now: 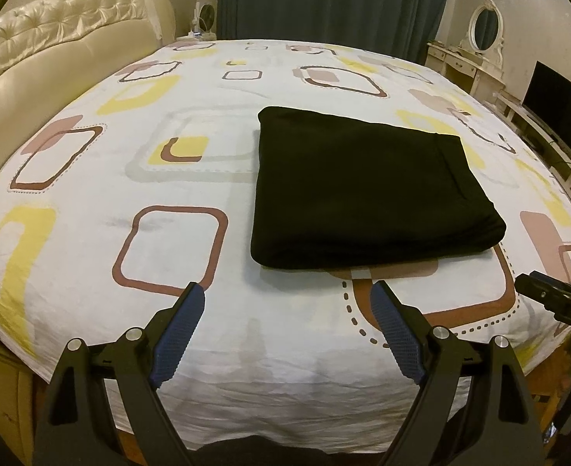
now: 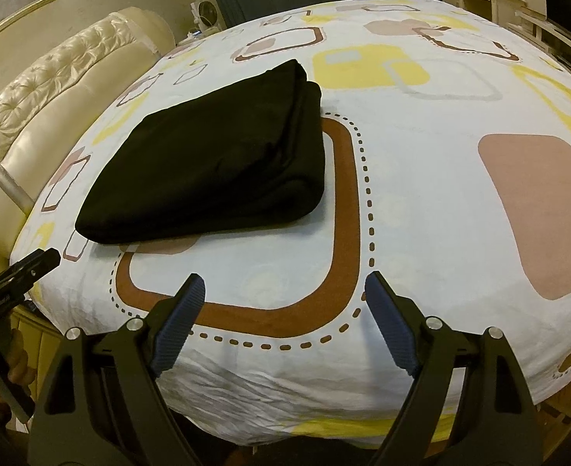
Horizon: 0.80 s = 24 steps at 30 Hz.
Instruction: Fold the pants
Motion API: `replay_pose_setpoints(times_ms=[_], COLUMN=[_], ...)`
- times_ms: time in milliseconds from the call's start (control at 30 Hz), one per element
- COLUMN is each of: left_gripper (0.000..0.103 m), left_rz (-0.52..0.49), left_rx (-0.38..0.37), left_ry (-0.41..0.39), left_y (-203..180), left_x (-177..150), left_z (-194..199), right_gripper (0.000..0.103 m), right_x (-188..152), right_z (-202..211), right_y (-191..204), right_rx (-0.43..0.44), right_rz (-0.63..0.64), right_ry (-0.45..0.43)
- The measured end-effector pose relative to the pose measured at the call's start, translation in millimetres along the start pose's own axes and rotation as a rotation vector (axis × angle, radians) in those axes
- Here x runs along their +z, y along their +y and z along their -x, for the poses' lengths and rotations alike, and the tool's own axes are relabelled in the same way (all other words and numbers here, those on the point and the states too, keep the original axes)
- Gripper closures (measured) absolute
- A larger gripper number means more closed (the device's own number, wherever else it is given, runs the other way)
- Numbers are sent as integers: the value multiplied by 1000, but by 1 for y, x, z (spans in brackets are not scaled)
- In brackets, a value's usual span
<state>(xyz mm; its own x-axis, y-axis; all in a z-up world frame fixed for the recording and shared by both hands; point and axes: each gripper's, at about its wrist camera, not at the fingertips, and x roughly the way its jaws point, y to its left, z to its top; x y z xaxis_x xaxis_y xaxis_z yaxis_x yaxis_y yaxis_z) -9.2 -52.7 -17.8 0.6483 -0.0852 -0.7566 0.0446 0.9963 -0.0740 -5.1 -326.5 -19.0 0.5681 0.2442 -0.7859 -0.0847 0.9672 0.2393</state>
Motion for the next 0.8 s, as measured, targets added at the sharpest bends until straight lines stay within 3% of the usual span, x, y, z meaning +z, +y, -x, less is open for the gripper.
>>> replay_pose_setpoints(times_ms=[800], left_gripper=[17], left_rz=[-9], left_rx=[-1], left_ry=[4], left_y=[-5], left_x=[1], left_z=[0], right_gripper=[19], right_x=[-3], right_z=[-2], right_y=[4], right_rx=[3], right_rz=[12], right_ry=[11])
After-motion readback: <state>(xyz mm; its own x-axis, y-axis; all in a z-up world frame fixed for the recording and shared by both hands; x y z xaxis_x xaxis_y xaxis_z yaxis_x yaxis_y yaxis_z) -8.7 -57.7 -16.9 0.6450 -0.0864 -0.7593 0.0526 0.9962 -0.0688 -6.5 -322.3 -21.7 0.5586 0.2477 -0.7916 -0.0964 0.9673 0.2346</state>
